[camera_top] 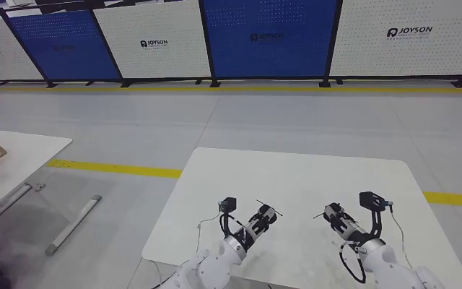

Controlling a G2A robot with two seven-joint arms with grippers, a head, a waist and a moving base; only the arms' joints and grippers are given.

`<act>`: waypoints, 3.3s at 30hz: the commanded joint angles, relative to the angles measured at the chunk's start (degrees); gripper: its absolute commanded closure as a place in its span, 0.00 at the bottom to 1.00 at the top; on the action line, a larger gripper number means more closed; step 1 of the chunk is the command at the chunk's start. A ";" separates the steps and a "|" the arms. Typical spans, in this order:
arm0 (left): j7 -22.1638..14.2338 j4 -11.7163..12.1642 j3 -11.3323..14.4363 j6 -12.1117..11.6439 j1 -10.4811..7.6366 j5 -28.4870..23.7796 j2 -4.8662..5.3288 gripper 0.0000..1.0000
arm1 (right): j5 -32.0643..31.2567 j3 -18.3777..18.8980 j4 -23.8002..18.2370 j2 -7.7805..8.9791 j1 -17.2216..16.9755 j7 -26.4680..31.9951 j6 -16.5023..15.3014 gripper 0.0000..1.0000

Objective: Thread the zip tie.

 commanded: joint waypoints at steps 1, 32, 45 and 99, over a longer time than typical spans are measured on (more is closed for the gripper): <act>-0.08 0.20 0.24 -0.17 -0.12 -0.16 -0.05 1.00 | 0.00 0.00 0.00 0.00 0.00 0.00 0.00 1.00; -0.08 0.20 0.24 -0.17 -0.12 -0.16 -0.05 1.00 | 4.35 -0.27 3.16 -1.55 -4.57 -11.63 -8.40 1.00; -0.08 0.20 0.24 -0.17 -0.12 -0.16 -0.05 1.00 | 1.96 -2.61 4.36 -2.78 -5.69 -20.46 -10.86 1.00; -0.08 0.20 0.24 -0.17 -0.12 -0.16 -0.05 1.00 | 5.19 -9.29 10.75 -7.08 -7.04 -35.45 -25.99 1.00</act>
